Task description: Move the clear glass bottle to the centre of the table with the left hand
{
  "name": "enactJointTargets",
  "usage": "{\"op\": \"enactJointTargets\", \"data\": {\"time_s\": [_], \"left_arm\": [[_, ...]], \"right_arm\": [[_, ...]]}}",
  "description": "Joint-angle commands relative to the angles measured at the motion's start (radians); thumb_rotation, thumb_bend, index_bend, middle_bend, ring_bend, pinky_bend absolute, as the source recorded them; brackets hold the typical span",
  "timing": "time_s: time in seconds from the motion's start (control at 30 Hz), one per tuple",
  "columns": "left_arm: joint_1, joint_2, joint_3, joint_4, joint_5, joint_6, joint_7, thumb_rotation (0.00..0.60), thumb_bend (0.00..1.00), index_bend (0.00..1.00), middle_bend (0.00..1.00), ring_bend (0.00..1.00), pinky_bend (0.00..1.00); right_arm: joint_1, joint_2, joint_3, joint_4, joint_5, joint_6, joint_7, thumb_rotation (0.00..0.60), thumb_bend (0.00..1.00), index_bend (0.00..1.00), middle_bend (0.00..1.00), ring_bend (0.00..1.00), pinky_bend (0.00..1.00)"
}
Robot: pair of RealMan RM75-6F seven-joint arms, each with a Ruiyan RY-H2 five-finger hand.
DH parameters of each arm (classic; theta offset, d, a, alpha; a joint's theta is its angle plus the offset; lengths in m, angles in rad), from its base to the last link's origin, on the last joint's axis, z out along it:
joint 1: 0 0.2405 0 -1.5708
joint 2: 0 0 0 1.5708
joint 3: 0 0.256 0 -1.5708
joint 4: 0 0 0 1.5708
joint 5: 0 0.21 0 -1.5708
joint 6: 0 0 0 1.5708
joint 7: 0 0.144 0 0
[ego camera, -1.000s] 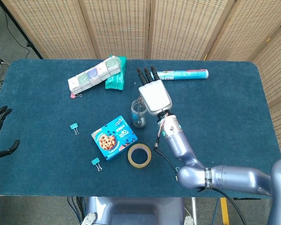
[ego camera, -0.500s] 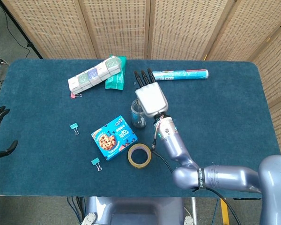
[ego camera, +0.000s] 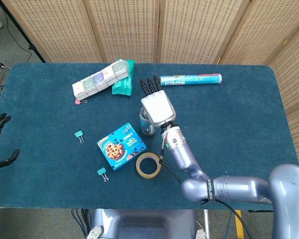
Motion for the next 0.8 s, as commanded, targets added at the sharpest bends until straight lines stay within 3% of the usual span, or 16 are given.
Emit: {"op": "enactJointTargets", "data": {"time_s": [0.03,0.8], "left_arm": [[0.000,0.001,0.000,0.000,0.000,0.000,-0.002,0.600,0.34,0.00,0.00,0.00,0.00],[-0.001,0.007,0.002,0.010,0.005,-0.004,-0.032,0.600,0.34,0.00,0.00,0.00,0.00]], "right_arm": [[0.002,-0.002,0.000,0.001,-0.001,0.001,0.001,0.600,0.49,0.63,0.05,0.00,0.00],[0.015,-0.032,-0.016,0.038,-0.001,-0.013,0.006,0.600,0.49,0.63,0.05,0.00,0.00]]}}
